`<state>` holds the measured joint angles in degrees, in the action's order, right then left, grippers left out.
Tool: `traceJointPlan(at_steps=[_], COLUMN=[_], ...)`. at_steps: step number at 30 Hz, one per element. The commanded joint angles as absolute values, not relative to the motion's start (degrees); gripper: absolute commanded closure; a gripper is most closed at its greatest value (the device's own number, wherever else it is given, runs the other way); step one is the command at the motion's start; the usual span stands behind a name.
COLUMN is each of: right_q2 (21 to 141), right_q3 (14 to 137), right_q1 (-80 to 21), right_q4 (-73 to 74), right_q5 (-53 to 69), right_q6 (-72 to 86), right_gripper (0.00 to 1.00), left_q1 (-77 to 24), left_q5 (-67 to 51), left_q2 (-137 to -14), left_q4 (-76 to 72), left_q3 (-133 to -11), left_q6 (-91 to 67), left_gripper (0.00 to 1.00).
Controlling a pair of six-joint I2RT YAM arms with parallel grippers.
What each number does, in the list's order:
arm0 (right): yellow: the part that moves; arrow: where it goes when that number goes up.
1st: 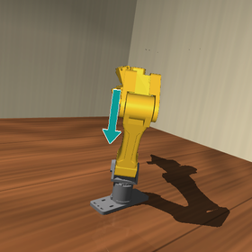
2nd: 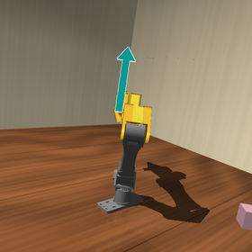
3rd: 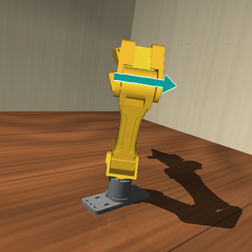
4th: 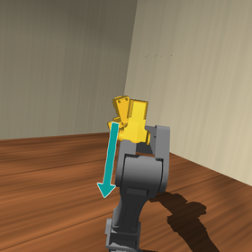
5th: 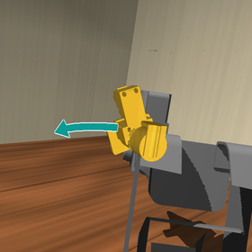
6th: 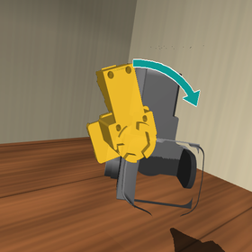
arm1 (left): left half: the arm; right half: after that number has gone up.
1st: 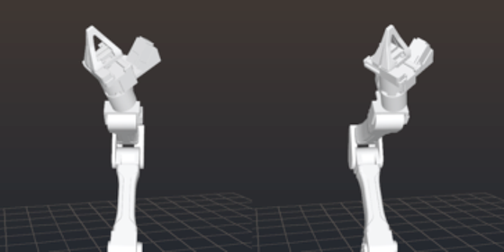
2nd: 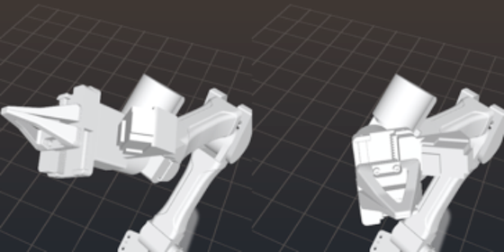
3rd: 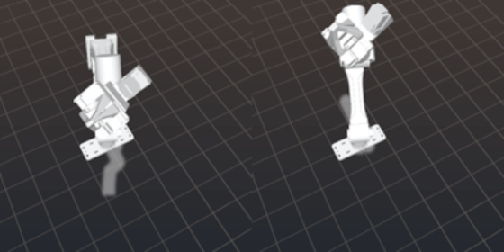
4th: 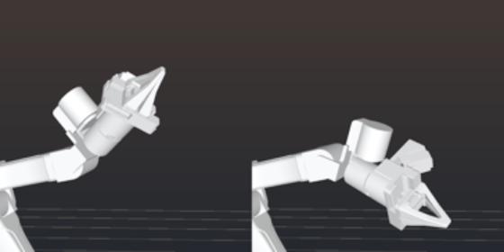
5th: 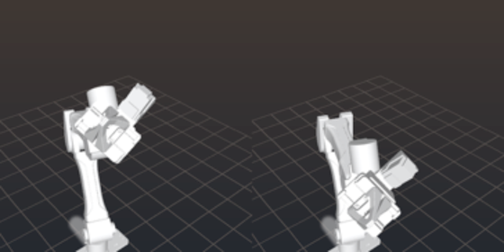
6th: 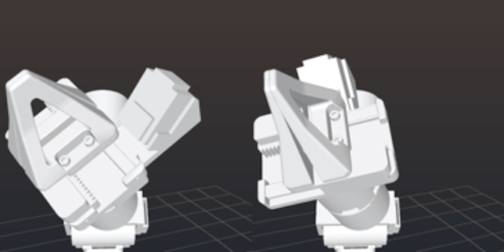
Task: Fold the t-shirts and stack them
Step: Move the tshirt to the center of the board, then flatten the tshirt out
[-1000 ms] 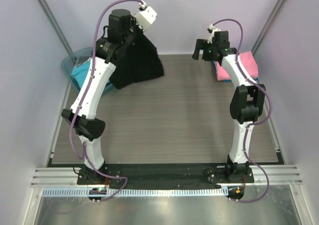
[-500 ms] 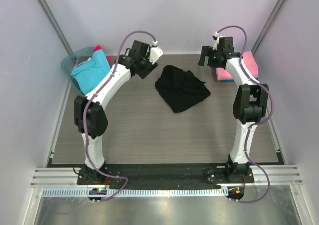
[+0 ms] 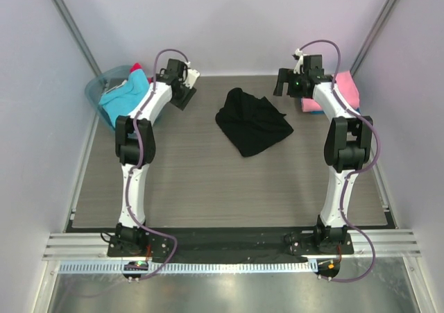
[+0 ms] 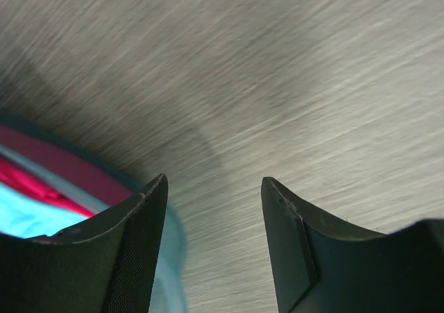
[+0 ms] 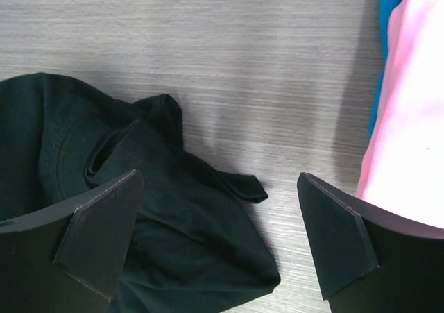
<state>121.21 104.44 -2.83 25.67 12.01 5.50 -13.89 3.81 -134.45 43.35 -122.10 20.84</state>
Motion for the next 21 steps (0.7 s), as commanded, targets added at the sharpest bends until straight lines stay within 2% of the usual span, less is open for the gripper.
traceJointPlan(at_steps=[1, 15, 21], right_q2=[118.21, 120.94, 121.99], right_q3=[104.24, 105.47, 105.91], right_q1=[-3.08, -3.69, -3.78], right_q4=[24.08, 23.47, 23.29], right_q5=[13.80, 15.91, 16.52], right_q6=[5.27, 6.50, 6.94], right_gripper=[0.00, 0.01, 0.01], left_q1=[-11.79, -6.07, -5.80], left_q5=[3.16, 5.27, 5.80], left_q2=[-134.74, -124.90, -125.06], left_q4=[42.54, 42.45, 42.19], left_q3=[-123.58, -109.26, -109.77], left_q6=[21.44, 23.20, 23.64], left_gripper=[0.42, 0.44, 0.44])
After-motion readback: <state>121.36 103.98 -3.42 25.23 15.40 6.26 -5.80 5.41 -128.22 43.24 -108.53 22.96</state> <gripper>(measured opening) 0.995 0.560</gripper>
